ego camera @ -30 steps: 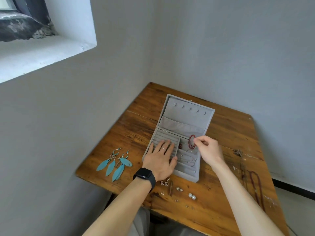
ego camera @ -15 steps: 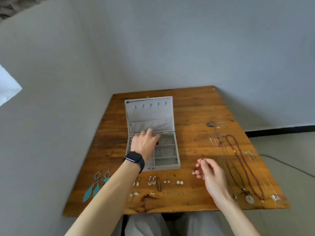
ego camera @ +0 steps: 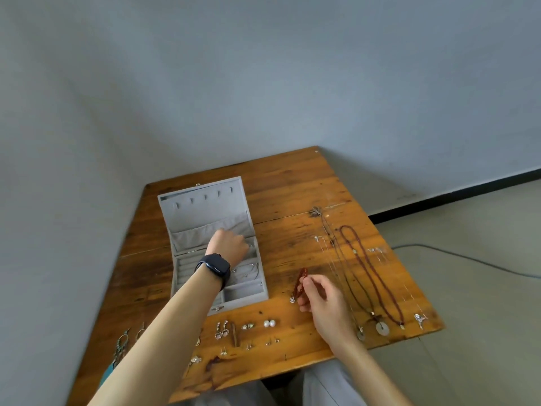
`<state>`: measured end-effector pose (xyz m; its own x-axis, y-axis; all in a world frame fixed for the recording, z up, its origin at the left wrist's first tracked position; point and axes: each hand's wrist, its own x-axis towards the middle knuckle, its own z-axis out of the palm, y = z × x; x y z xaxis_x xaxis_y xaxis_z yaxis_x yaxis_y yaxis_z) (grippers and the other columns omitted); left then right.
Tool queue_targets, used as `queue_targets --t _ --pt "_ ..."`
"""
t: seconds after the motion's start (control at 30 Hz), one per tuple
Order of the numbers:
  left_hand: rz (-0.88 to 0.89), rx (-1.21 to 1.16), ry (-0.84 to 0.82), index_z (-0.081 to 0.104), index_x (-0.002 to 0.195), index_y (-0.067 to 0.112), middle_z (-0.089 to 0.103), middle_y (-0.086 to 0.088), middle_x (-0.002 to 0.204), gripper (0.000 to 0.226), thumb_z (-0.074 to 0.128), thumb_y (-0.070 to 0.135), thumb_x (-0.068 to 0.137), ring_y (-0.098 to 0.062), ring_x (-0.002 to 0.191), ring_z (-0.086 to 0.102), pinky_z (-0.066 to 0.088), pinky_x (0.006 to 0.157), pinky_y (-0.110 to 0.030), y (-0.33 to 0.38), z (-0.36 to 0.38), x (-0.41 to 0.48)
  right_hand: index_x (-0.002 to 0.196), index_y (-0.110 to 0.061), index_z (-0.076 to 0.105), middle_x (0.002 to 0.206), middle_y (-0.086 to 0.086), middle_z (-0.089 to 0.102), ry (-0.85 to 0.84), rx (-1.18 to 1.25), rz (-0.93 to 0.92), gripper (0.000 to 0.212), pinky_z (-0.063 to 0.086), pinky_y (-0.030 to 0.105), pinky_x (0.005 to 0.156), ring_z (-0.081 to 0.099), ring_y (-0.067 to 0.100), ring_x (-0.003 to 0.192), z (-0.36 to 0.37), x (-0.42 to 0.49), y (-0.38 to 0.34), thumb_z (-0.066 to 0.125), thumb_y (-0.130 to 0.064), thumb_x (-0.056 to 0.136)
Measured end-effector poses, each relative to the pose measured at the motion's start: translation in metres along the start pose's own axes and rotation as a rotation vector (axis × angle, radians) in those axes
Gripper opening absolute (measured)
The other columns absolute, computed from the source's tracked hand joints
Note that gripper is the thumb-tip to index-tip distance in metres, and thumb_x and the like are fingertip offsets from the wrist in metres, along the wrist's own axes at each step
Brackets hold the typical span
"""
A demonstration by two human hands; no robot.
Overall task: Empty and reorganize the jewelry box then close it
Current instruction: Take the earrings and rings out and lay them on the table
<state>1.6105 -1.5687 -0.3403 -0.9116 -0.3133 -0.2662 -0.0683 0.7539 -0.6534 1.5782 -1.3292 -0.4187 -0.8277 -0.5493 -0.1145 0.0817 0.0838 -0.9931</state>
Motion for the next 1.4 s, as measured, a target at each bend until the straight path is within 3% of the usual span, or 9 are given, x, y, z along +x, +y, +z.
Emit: queue_targets --t 0.1,0.3,0.43,0.53,0.6,0.8,0.93,1.3,1.4 --pt "-0.087 -0.130 0.024 0.069 0.107 0.019 0.067 0.001 0.107 0.025 0.046 0.012 0.101 -0.022 0.097 0.066 0.049 0.075 -0.033 -0.006 0.005 -0.007 0.101 -0.026 0.066 0.080 -0.002 0.071 0.001 -0.039 0.000 0.013 0.055 0.020 0.061 0.068 0.008 0.073 0.001 0.002 -0.001 0.055 -0.032 0.101" --pt "-0.404 -0.992 0.302 0.053 0.108 0.029 0.066 0.007 0.093 0.012 0.047 0.037 0.101 -0.015 0.077 0.064 0.057 0.064 -0.034 -0.003 0.017 -0.040 0.110 -0.029 0.060 0.092 -0.015 0.069 -0.061 -0.345 -0.048 0.011 0.054 0.016 0.069 0.067 0.000 0.079 0.006 0.028 -0.010 0.058 -0.028 0.099" --pt "-0.493 -1.377 0.487 0.057 0.108 0.032 0.063 0.018 0.092 0.010 0.056 0.035 0.099 0.000 0.081 0.061 0.047 0.063 -0.013 0.014 0.016 -0.059 0.112 -0.028 0.066 0.101 -0.017 0.068 -0.136 -0.557 -0.113 0.015 0.040 0.007 0.070 0.062 -0.002 0.091 0.010 0.068 -0.032 0.055 -0.031 0.101" --pt "-0.511 -1.548 0.555 0.061 0.104 0.033 0.066 0.019 0.091 0.007 0.061 0.033 0.097 0.004 0.084 0.061 0.045 0.065 -0.006 0.026 0.010 -0.064 0.108 -0.030 0.067 0.102 -0.017 0.069 -0.193 -0.621 -0.142 0.015 0.049 0.020 0.083 0.065 0.005 0.095 0.016 0.096 -0.045 0.055 -0.032 0.100" --pt "-0.490 -1.592 0.573 0.063 0.104 0.033 0.067 0.019 0.091 0.008 0.062 0.033 0.096 0.007 0.087 0.060 0.045 0.069 -0.005 0.032 0.007 -0.064 0.112 -0.025 0.069 0.108 -0.011 0.071 -0.174 -0.668 -0.119 0.020 0.049 0.027 0.091 0.067 0.012 0.101 0.014 0.113 -0.048 0.056 -0.032 0.100" --pt "-0.458 -1.575 0.580 0.065 0.108 0.036 0.067 0.022 0.093 0.013 0.062 0.040 0.095 0.005 0.087 0.061 0.051 0.075 -0.013 0.042 0.004 -0.061 0.107 -0.026 0.072 0.095 -0.002 0.075 -0.042 -1.000 -0.138 0.019 0.055 0.029 0.079 0.065 0.018 0.080 0.002 0.141 -0.040 0.060 -0.036 0.097" --pt "-0.439 -1.547 0.578 0.068 0.106 0.039 0.068 0.025 0.090 0.015 0.063 0.044 0.093 0.007 0.086 0.062 0.054 0.076 -0.018 0.043 0.001 -0.055 0.102 -0.028 0.074 0.095 -0.001 0.075 -0.001 -1.065 -0.161 0.018 0.056 0.030 0.077 0.069 0.023 0.089 0.007 0.147 -0.042 0.063 -0.040 0.095" --pt "-0.286 -1.559 0.509 0.073 0.101 0.037 0.065 0.035 0.077 0.012 0.067 0.041 0.092 0.013 0.086 0.061 0.044 0.071 -0.002 0.047 -0.031 -0.034 0.100 -0.028 0.073 0.099 -0.007 0.068 0.130 -0.838 -0.265 0.015 0.047 0.024 0.077 0.065 0.016 0.094 -0.037 0.124 -0.041 0.063 -0.037 0.094" --pt "-0.268 -1.589 0.377 0.072 0.098 0.037 0.070 0.024 0.086 0.010 0.066 0.041 0.093 0.004 0.085 0.064 0.048 0.072 -0.008 0.053 -0.039 -0.023 0.101 -0.032 0.069 0.098 -0.012 0.062 0.218 -0.835 -0.260 0.010 0.041 0.023 0.073 0.061 0.016 0.098 -0.080 0.102 -0.031 0.062 -0.035 0.094"
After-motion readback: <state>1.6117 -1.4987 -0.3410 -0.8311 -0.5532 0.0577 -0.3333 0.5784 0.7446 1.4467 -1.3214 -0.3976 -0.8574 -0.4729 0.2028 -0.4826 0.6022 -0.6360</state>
